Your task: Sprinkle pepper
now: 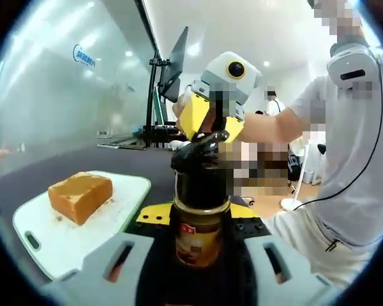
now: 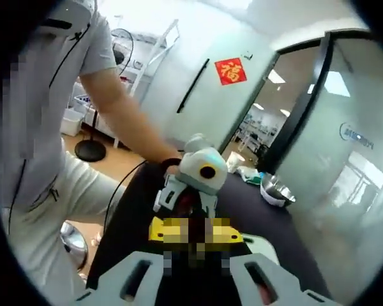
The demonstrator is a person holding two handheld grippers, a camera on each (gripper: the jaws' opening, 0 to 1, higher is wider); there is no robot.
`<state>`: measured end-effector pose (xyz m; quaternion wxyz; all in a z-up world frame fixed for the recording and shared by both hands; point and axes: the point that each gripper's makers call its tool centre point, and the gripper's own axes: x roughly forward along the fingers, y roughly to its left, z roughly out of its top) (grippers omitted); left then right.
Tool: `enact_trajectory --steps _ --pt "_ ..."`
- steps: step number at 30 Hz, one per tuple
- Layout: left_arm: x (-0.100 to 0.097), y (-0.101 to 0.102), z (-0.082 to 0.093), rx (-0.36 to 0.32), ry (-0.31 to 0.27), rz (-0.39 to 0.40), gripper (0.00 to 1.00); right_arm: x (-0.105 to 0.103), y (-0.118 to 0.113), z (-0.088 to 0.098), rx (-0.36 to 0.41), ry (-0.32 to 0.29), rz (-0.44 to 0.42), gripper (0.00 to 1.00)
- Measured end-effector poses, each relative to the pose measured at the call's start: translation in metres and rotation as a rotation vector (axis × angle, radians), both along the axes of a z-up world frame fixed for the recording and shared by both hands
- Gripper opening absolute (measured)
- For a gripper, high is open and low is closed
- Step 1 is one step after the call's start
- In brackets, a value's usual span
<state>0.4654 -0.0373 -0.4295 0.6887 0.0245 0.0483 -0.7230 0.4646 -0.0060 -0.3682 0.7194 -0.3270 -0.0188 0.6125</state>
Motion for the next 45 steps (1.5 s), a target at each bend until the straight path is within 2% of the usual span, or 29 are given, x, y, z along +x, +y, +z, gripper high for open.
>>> enact_trajectory --steps 2,3,5,6,7,9,10,11,13,14,15,16,17,18,20,24,25,26,27,29,36,38,39,40,41,42,43,44,45 --pt "0.000 0.001 0.000 -0.002 0.001 0.004 0.20 -0.001 -0.002 0.000 -0.001 0.010 0.002 0.06" --pt "0.001 0.001 0.000 -0.004 0.001 0.006 0.20 -0.006 -0.003 -0.001 0.001 0.039 0.014 0.06" --pt "0.001 0.002 0.000 -0.010 0.005 0.010 0.20 -0.016 -0.002 0.007 0.070 0.080 0.030 0.08" --pt "0.001 0.002 0.000 -0.012 0.004 0.011 0.20 -0.019 -0.003 0.013 0.117 0.103 0.045 0.09" --pt "0.001 0.002 0.001 -0.013 0.005 0.012 0.20 -0.020 -0.003 0.024 0.200 0.148 0.030 0.09" --pt "0.002 0.002 0.001 -0.015 0.006 0.013 0.20 -0.005 -0.006 0.045 0.383 0.202 -0.004 0.06" --pt "0.003 0.002 0.001 -0.018 0.009 0.013 0.20 -0.001 -0.007 0.048 0.436 0.237 -0.019 0.04" --pt "0.003 0.002 0.001 -0.020 0.011 0.014 0.20 0.005 -0.009 0.045 0.458 0.278 -0.057 0.00" --pt "0.005 0.002 0.001 -0.024 0.017 0.017 0.20 0.014 -0.009 0.034 0.454 0.323 -0.096 0.00" --pt "0.005 0.002 0.001 -0.024 0.017 0.018 0.20 0.018 -0.007 0.028 0.445 0.319 -0.106 0.00" --pt "0.006 0.002 0.001 -0.024 0.014 0.019 0.20 0.021 -0.004 0.014 0.400 0.329 -0.144 0.00" --pt "0.006 0.002 0.001 -0.023 0.011 0.018 0.20 0.020 0.000 0.008 0.385 0.326 -0.137 0.00" --pt "0.006 0.002 0.001 -0.023 0.012 0.019 0.20 0.019 0.003 0.007 0.386 0.332 -0.129 0.00" --pt "0.007 0.002 0.001 -0.024 0.012 0.019 0.20 0.014 0.008 0.007 0.404 0.366 -0.115 0.00" --pt "0.007 0.002 0.001 -0.026 0.010 0.020 0.20 0.012 0.012 0.010 0.435 0.370 -0.102 0.00" --pt "0.009 0.002 0.001 -0.028 0.006 0.023 0.20 0.016 0.016 -0.002 0.364 0.342 -0.122 0.00" --pt "0.009 0.002 0.001 -0.029 0.005 0.024 0.20 0.017 0.016 0.002 0.383 0.348 -0.114 0.00" --pt "0.009 0.003 0.001 -0.028 0.002 0.023 0.20 0.017 0.017 0.000 0.378 0.386 -0.121 0.00" --pt "0.009 0.003 0.001 -0.028 0.000 0.024 0.20 0.017 0.017 0.001 0.371 0.388 -0.122 0.00" --pt "0.010 0.003 0.001 -0.029 -0.001 0.026 0.20 0.014 0.016 0.000 0.335 0.349 -0.122 0.00" --pt "0.009 0.002 0.000 -0.026 -0.007 0.022 0.20 0.010 0.014 -0.003 0.311 0.337 -0.101 0.00" --pt "0.008 0.002 -0.001 -0.022 -0.010 0.018 0.20 0.012 0.015 -0.004 0.320 0.368 -0.107 0.00" --pt "0.011 0.002 -0.001 -0.024 0.006 0.029 0.20 0.013 0.015 -0.004 0.316 0.358 -0.115 0.00" --pt "0.009 0.002 -0.002 -0.023 -0.004 0.019 0.20 0.011 0.016 -0.004 0.307 0.375 -0.112 0.00" --pt "0.010 0.002 -0.002 -0.023 -0.003 0.022 0.20 0.013 0.015 -0.004 0.302 0.358 -0.138 0.00" --pt "0.009 0.002 -0.002 -0.024 0.003 0.021 0.20 0.008 0.016 -0.006 0.295 0.389 -0.117 0.00" --pt "0.008 0.002 -0.002 -0.023 -0.008 0.017 0.20 0.009 0.015 -0.005 0.290 0.373 -0.124 0.00" --pt "0.009 0.001 -0.002 -0.026 -0.007 0.027 0.20 0.015 0.014 -0.006 0.272 0.307 -0.140 0.00" --pt "0.009 0.001 -0.003 -0.023 -0.003 0.028 0.20 0.012 0.016 -0.007 0.272 0.365 -0.138 0.00"
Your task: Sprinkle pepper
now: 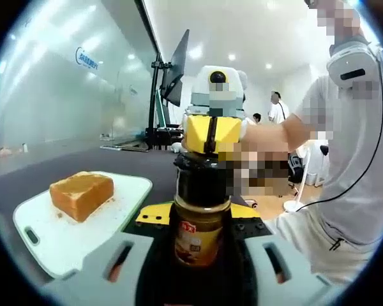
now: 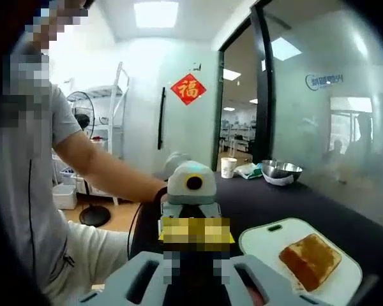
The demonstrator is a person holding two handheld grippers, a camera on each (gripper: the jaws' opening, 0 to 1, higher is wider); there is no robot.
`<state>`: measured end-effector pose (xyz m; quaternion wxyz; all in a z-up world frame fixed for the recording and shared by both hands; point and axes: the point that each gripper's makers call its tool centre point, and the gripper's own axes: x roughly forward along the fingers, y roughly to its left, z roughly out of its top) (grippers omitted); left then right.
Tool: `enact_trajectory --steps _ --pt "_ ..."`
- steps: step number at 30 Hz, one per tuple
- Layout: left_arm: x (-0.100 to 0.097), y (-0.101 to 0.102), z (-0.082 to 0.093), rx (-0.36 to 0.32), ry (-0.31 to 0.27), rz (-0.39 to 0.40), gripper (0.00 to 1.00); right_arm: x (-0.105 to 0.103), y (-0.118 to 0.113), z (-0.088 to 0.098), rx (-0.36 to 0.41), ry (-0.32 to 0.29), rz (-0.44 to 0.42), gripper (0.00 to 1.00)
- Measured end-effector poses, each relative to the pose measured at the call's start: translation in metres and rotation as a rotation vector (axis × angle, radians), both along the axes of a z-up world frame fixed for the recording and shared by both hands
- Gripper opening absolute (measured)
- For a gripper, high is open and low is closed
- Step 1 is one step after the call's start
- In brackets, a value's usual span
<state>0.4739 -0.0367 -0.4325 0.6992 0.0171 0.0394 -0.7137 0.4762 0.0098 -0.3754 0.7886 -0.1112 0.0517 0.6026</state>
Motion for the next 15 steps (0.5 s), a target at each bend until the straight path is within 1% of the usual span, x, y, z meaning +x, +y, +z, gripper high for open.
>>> enact_trajectory --steps 1,2,3,4,5,8,9,12,14,15 --pt "0.0007 -0.0002 0.0000 0.001 -0.010 0.007 0.20 0.0025 0.0004 0.0009 0.001 -0.004 -0.013 0.00" --pt "0.0002 -0.0003 -0.0002 0.001 -0.005 0.003 0.20 -0.0008 -0.0017 -0.0019 0.000 0.000 -0.008 0.00" --pt "-0.0010 0.0001 -0.0001 0.002 -0.015 -0.001 0.20 -0.0038 -0.0003 -0.0023 0.009 -0.016 0.003 0.00" --pt "-0.0006 0.0002 0.0000 0.002 -0.014 0.000 0.20 -0.0020 -0.0017 -0.0021 0.023 -0.018 -0.010 0.00" --pt "-0.0015 0.0004 0.0000 0.001 -0.010 -0.003 0.20 -0.0030 -0.0010 -0.0015 0.035 -0.007 -0.004 0.00" --pt "-0.0002 0.0006 -0.0003 0.003 -0.004 0.007 0.20 -0.0002 -0.0014 0.0004 0.054 -0.022 -0.019 0.00" --pt "0.0008 0.0011 -0.0008 0.007 -0.001 0.016 0.20 0.0009 -0.0006 0.0014 0.057 -0.032 -0.030 0.00" --pt "-0.0015 0.0017 -0.0022 0.018 0.000 0.025 0.21 -0.0001 -0.0009 0.0027 0.046 -0.044 -0.025 0.00" --pt "-0.0017 0.0020 -0.0034 0.026 0.005 0.037 0.21 0.0015 -0.0026 0.0028 0.047 -0.037 -0.026 0.00" --pt "-0.0014 0.0031 -0.0061 0.043 0.015 0.045 0.22 0.0012 -0.0016 0.0029 0.051 -0.042 -0.027 0.00"
